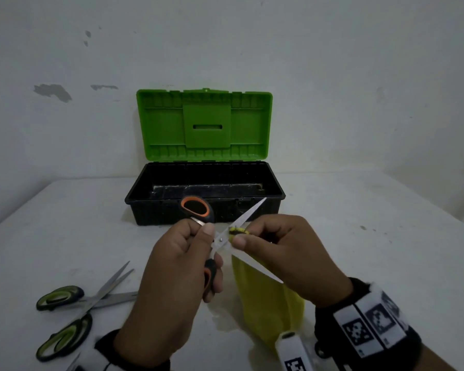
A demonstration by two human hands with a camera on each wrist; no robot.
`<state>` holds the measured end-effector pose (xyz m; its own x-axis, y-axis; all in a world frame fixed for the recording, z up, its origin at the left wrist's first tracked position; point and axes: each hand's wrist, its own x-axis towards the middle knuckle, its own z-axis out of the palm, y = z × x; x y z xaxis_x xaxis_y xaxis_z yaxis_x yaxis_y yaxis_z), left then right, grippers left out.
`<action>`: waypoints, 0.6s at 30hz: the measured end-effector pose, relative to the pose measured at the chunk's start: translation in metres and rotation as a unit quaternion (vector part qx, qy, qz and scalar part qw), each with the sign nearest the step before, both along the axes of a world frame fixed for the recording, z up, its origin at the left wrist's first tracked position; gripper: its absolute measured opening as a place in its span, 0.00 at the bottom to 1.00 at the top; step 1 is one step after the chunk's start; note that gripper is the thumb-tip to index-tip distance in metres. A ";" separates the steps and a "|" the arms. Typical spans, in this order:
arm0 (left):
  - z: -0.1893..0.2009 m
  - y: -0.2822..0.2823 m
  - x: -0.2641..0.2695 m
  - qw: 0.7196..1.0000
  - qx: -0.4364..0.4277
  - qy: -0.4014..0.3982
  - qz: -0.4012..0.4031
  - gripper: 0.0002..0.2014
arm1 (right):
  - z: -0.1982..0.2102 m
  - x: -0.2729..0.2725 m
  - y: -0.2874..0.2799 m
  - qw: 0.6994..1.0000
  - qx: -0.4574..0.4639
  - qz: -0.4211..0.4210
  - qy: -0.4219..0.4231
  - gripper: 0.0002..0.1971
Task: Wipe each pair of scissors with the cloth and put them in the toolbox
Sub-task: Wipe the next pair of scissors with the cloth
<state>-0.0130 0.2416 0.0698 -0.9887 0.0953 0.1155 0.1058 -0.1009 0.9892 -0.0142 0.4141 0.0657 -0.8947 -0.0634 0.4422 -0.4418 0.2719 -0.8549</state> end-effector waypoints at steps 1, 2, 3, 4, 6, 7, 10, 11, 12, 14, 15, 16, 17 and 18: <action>0.001 0.000 0.000 1.000 0.007 -0.012 -0.009 0.15 | -0.001 0.000 -0.002 1.000 -0.008 0.004 -0.006 0.13; 0.002 -0.001 0.000 1.000 0.011 -0.022 -0.017 0.15 | -0.001 0.000 -0.003 1.000 -0.016 0.007 -0.011 0.14; 0.003 -0.002 0.000 0.999 0.012 -0.028 -0.027 0.15 | -0.002 0.000 -0.005 0.999 -0.025 0.010 -0.017 0.13; 0.003 -0.003 0.001 0.999 0.009 -0.032 -0.036 0.15 | -0.002 0.000 -0.006 0.999 -0.034 0.013 -0.021 0.12; 0.005 -0.006 0.002 0.998 0.005 -0.036 -0.053 0.15 | 0.000 0.004 -0.010 0.998 -0.054 0.013 -0.022 0.09; 0.005 -0.007 0.002 0.998 0.007 -0.039 -0.057 0.15 | 0.001 0.006 -0.011 0.998 -0.060 0.009 -0.020 0.08; 0.006 -0.008 0.001 0.997 0.021 -0.052 -0.054 0.14 | 0.006 0.005 -0.011 0.996 -0.077 -0.034 -0.013 0.10; 0.006 -0.008 0.001 0.997 0.027 -0.058 -0.053 0.14 | 0.007 0.003 -0.009 0.995 -0.083 -0.049 -0.014 0.11; 0.006 -0.007 0.001 0.996 0.034 -0.063 -0.053 0.14 | 0.007 0.002 -0.008 0.995 -0.085 -0.056 -0.015 0.11; 0.006 -0.007 0.001 0.995 0.044 -0.072 -0.057 0.14 | 0.007 0.002 -0.011 0.996 -0.075 -0.039 -0.015 0.11; 0.006 -0.007 0.001 0.994 0.045 -0.076 -0.060 0.14 | 0.006 0.004 -0.013 0.998 -0.063 -0.020 -0.013 0.12; 0.006 -0.007 0.001 0.994 0.045 -0.079 -0.064 0.14 | 0.005 0.006 -0.016 0.999 -0.052 -0.004 -0.012 0.12; 0.006 -0.008 0.001 0.993 0.047 -0.082 -0.066 0.13 | 0.005 0.007 -0.017 0.999 -0.046 0.002 -0.013 0.11; 0.006 -0.008 0.001 0.993 0.048 -0.084 -0.067 0.13 | 0.006 0.007 -0.017 0.999 -0.047 -0.002 -0.016 0.11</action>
<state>-0.0121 0.2333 0.0758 -0.9739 0.2244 -0.0342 -0.0800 -0.1983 0.9769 -0.0069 0.3976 0.0716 -0.9084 -0.0196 0.4176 -0.4134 0.1917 -0.8902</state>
